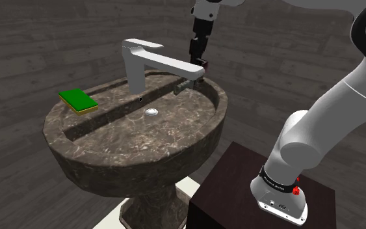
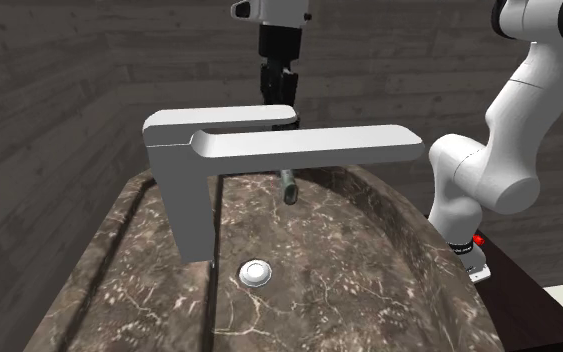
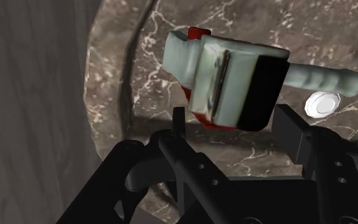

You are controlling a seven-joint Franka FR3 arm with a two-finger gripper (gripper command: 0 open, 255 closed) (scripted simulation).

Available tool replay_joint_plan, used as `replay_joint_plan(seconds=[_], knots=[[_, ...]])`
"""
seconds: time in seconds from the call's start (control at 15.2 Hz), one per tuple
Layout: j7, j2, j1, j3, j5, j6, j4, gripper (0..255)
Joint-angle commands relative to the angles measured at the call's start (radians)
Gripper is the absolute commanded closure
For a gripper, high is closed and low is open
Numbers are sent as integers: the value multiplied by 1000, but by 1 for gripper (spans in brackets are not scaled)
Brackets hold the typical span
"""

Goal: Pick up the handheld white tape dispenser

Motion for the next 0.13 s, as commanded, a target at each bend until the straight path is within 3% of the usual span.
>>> replay_joint_plan(seconds=[0.0,0.07], knots=[[-1,6,0,-1,0,-15,20,255],[-1,6,0,-1,1,-15,20,255]])
